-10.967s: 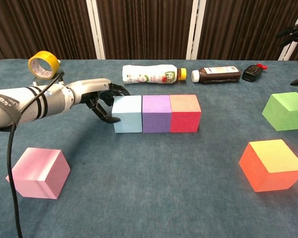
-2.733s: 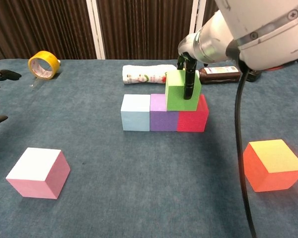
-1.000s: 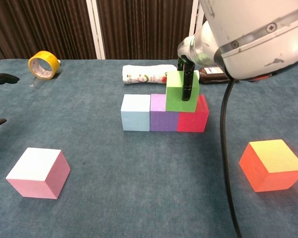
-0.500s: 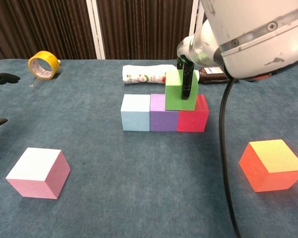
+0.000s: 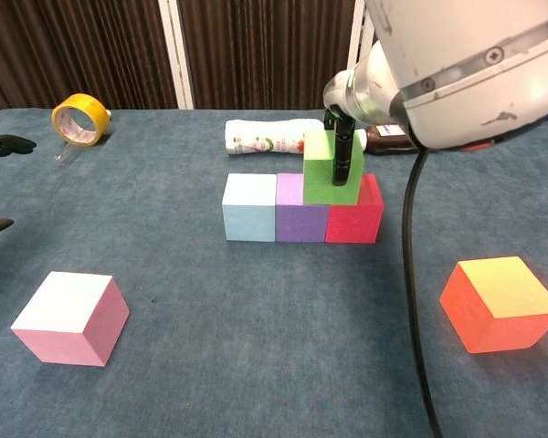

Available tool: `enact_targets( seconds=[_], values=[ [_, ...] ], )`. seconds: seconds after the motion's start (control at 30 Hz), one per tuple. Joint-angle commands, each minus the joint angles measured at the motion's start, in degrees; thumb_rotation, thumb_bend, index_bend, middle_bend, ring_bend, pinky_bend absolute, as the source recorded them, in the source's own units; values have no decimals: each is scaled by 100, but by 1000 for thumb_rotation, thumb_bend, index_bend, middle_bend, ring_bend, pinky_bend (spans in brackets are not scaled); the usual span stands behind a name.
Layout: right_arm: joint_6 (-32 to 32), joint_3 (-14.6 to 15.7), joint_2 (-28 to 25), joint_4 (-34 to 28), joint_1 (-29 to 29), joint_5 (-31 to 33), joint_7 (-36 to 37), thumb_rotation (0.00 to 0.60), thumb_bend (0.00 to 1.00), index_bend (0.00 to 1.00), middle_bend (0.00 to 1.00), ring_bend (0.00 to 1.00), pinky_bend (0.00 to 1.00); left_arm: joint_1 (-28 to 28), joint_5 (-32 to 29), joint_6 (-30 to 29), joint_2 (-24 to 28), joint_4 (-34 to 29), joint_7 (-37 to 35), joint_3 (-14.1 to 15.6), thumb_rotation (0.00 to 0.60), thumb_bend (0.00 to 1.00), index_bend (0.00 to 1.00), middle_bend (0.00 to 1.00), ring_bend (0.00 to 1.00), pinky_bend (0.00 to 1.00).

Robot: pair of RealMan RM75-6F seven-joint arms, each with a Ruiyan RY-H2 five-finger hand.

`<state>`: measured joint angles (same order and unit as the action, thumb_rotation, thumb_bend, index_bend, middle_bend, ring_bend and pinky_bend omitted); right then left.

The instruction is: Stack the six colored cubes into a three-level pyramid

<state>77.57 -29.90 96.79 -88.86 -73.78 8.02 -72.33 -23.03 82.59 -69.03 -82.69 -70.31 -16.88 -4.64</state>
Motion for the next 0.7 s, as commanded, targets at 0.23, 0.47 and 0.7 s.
enact_targets(
  seconds=[0.23,0.47,0.7],
  values=[
    [0,-12,-15,-55,24,2,-22,600,363,311,258,107,202,-17,18,1,1,-16,18,-5,600,332,68,43,7,127],
    [-90,-116,-221,-330,131,146,-46,600,363,135,228,63,156,-35,56,18,64,-74,54,14,600,332,66,40,2,127],
    [-394,-209,-1133,-1284,650,186,189,600,311,0,167,5,92,-39,127,12,360,-334,70,40,600,333,66,42,2,127]
  ],
)
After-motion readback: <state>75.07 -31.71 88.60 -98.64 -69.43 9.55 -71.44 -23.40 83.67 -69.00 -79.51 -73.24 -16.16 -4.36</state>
